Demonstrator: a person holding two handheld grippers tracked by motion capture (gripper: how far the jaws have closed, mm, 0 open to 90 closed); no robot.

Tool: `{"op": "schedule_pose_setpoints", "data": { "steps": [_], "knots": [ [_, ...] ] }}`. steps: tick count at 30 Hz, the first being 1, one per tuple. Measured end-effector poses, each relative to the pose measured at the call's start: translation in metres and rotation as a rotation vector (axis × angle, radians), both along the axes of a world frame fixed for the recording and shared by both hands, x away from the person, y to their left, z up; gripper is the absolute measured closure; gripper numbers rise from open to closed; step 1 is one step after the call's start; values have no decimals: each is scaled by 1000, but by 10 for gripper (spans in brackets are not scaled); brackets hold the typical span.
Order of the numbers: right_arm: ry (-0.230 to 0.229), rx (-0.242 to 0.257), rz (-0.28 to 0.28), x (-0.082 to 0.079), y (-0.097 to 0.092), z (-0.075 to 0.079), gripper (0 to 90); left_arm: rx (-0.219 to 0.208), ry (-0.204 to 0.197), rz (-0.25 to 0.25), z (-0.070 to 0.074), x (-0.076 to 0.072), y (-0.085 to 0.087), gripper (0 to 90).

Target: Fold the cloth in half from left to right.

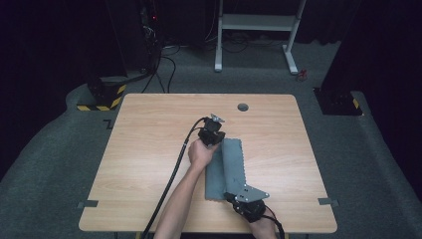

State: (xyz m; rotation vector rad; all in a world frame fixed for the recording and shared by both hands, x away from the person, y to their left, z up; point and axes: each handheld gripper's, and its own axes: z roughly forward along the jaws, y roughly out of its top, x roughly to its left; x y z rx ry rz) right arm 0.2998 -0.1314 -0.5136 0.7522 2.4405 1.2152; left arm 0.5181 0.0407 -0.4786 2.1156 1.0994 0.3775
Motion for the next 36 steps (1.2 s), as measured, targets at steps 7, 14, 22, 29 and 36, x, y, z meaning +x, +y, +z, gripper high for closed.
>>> {"op": "schedule_pose_setpoints", "data": {
  "steps": [7, 14, 22, 29, 36],
  "knots": [
    [8, -12, -36, -1, -14, -3, 900, 7, -5, -4, -4, 0, -13, 892],
    [2, -16, -66, -2, -25, -4, 900, 5, -11, -11, -1, 1, -21, 892],
    [8, -39, -89, -3, -31, -5, 900, 6, -6, -22, -8, 2, -35, 891],
    [13, -44, -110, -4, -38, -6, 900, 2, -19, -37, -9, 3, -42, 891],
    [18, -42, -133, -4, -46, -7, 900, 20, -28, -35, -16, 4, -49, 891]
  ]
}}
